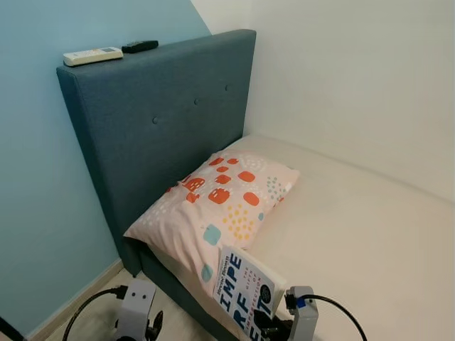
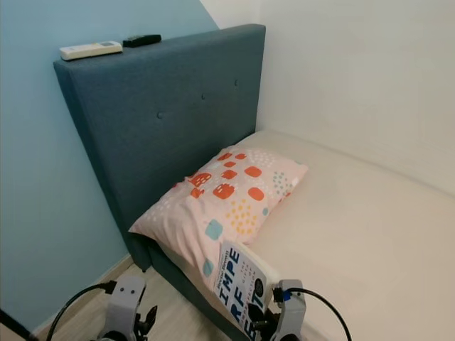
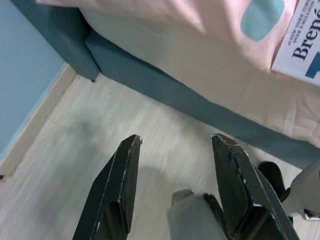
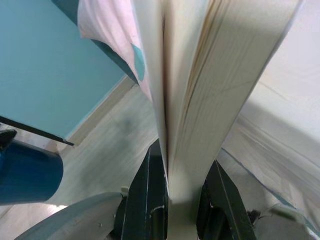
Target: Clean up the room
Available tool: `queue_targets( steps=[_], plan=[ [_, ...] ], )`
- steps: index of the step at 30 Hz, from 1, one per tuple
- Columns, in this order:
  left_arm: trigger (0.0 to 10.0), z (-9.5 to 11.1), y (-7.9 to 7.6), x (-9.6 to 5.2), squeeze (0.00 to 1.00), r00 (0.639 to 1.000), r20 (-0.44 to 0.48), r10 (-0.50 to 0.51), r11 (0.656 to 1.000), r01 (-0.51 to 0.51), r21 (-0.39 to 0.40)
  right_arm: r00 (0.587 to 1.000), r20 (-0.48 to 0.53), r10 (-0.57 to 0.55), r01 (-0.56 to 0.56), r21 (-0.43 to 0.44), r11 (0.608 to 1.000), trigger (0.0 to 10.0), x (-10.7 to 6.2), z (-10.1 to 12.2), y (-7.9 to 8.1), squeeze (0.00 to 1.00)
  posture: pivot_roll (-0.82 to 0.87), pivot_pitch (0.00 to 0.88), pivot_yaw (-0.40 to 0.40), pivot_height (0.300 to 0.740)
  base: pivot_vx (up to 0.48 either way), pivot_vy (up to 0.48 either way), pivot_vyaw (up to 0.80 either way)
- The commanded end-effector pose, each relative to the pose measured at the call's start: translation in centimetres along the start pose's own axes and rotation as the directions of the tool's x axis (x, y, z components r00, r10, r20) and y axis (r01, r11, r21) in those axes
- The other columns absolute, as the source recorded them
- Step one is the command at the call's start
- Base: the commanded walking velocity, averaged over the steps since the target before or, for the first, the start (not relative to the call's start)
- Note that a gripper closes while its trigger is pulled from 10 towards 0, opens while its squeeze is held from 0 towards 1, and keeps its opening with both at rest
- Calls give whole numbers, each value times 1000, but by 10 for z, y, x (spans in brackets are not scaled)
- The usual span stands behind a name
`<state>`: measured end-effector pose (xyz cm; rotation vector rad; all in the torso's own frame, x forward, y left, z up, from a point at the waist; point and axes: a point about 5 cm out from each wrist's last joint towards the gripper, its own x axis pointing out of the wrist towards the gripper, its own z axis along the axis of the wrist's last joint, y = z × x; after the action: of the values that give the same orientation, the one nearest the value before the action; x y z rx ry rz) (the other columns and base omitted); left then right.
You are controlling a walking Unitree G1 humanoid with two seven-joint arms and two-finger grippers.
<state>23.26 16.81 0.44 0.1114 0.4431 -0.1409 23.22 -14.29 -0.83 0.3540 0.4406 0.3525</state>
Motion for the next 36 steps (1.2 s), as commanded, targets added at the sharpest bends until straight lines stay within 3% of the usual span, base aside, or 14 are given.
queue_targets(
  steps=[1, 24, 34, 36],
  plan=[
    [10000, -4, 1, -3, 0, 1000, -20, -8, 1000, 8, 20, 1000, 17, 2, -3, 16, 1000, 10000, -2, 1, 0, 0, 33, 129, -48, 625, 0, 0, 0],
    [10000, -3, 6, -6, 0, 1000, -25, -14, 999, 15, 41, 997, 44, 60, -61, 32, 998, 10000, -2, 15, 4, 0, 41, 141, -44, 605, 0, 0, 0],
    [10000, 3, 8, -8, 0, 1000, 5, -30, 999, 30, 29, 980, 38, 197, -198, 16, 980, 10000, -12, 44, 6, 0, 49, 148, -50, 605, 0, 0, 0],
    [10000, 10, 7, -11, 0, 995, 54, -87, 996, 87, 0, 966, 57, 254, -253, -17, 967, 10000, -23, 69, 6, 0, 47, 151, -52, 605, 0, 0, 0]
  ],
)
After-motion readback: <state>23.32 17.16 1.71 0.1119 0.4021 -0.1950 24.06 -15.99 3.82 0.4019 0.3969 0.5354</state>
